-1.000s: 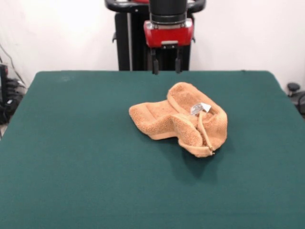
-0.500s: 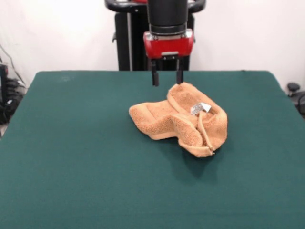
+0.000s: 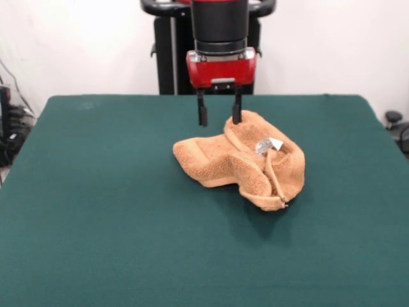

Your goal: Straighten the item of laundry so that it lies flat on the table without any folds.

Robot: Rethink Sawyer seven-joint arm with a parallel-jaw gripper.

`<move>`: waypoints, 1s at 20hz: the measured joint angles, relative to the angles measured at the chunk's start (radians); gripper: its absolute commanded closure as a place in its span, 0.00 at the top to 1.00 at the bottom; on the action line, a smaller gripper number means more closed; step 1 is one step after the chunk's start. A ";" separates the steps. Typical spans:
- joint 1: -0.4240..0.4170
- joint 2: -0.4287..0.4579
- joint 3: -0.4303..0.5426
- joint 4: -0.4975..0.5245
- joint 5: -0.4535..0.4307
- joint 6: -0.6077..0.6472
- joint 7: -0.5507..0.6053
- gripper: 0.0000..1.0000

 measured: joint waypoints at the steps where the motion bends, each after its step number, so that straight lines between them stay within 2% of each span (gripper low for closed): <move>1: 0.001 0.000 0.000 -0.005 0.000 0.000 0.000 1.00; 13: 0.064 0.007 0.000 -0.123 0.000 0.000 0.000 1.00; 20: 0.110 0.051 -0.007 -0.211 0.000 0.004 0.000 1.00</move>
